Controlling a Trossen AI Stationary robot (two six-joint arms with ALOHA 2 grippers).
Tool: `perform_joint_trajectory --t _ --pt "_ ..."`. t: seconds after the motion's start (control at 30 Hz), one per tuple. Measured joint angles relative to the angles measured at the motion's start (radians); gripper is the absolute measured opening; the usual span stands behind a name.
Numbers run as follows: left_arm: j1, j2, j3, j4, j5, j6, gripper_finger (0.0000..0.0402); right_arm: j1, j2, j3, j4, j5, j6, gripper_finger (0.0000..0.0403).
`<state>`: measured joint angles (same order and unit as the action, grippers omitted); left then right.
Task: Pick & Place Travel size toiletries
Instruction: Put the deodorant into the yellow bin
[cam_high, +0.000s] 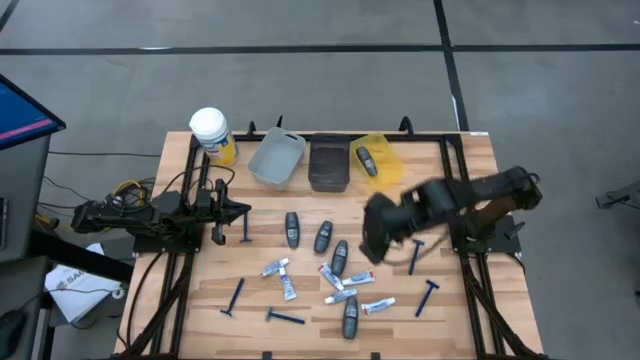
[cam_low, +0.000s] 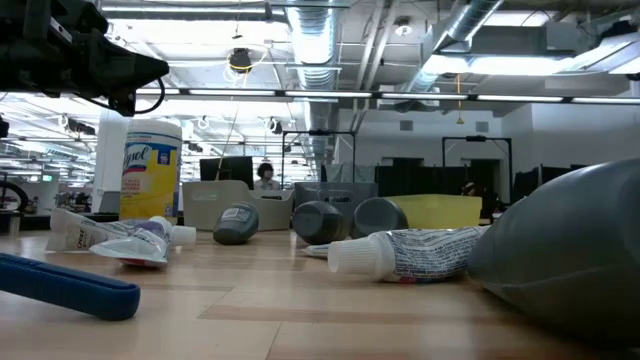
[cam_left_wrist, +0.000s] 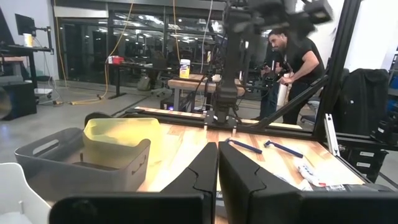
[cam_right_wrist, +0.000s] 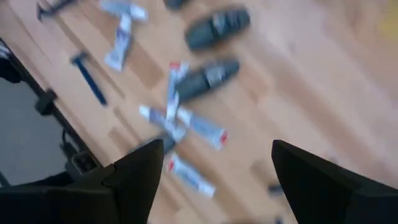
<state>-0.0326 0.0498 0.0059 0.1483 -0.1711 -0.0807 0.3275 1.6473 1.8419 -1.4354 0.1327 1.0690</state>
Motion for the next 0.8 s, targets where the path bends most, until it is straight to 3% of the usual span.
perform_joint_trajectory --t 0.27,0.47,0.8 --pt "0.0 0.021 0.0 0.015 0.0 0.0 0.001 0.213 0.111 0.001 -0.026 -0.014 0.336 0.0291" --pt "0.0 0.031 0.0 0.017 0.0 0.0 0.001 0.25 0.189 0.001 0.043 -0.054 0.38 0.0291" --pt "0.0 0.033 0.0 0.019 0.0 0.0 0.001 0.286 0.192 -0.054 0.168 -0.051 0.397 0.0291"
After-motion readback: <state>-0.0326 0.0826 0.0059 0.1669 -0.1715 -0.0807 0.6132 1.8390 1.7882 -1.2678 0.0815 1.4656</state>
